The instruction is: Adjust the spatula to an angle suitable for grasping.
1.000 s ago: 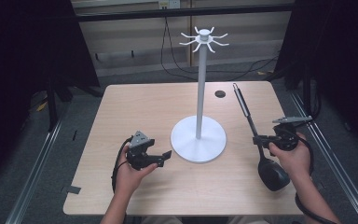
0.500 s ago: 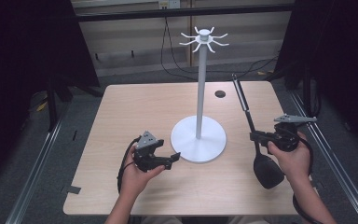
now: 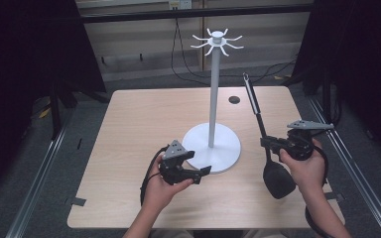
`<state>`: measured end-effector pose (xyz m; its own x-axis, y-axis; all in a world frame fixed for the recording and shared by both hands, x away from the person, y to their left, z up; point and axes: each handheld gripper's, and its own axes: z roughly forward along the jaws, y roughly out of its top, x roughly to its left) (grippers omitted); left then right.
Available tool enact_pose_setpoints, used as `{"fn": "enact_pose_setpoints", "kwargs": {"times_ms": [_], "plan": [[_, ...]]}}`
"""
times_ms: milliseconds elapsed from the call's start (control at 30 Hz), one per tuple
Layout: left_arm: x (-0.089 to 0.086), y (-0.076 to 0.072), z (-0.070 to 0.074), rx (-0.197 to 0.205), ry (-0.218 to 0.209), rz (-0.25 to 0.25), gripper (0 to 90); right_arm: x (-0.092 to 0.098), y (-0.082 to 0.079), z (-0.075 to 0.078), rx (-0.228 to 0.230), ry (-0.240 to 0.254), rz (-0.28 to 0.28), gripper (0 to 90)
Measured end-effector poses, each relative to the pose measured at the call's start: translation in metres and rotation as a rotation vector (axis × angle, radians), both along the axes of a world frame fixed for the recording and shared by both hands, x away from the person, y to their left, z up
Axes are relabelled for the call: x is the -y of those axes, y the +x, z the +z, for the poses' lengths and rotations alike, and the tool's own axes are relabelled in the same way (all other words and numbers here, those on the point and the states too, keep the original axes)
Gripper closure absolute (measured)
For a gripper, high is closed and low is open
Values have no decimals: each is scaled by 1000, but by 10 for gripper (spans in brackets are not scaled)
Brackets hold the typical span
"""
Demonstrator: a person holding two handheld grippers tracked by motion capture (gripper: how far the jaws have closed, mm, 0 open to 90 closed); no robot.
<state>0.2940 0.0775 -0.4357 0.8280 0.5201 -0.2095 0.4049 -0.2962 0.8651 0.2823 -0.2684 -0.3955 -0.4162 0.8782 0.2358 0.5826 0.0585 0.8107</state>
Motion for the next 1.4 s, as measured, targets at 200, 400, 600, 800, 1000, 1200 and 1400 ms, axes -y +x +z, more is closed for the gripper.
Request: {"fn": "enact_pose_setpoints", "kwargs": {"times_ms": [200,400,600,800,1000,1200,1400], "plan": [[23,-1,6,15,-4,-26,197,-7,0,3,15,23,5,763],[38,1,10,8,-18,-37,221,-12,-1,5,34,38,7,762],[54,0,13,-16,-57,-50,270,-16,-2,7,42,41,9,763],[65,-1,11,-14,-75,-62,314,-20,-4,9,52,51,8,762],[74,0,14,-39,-110,-69,351,-23,-5,14,66,54,14,762],[83,1,18,-38,-132,-78,383,-28,-6,18,77,63,15,762],[98,2,20,-56,-148,-79,425,-32,-6,19,89,67,11,762]]}}
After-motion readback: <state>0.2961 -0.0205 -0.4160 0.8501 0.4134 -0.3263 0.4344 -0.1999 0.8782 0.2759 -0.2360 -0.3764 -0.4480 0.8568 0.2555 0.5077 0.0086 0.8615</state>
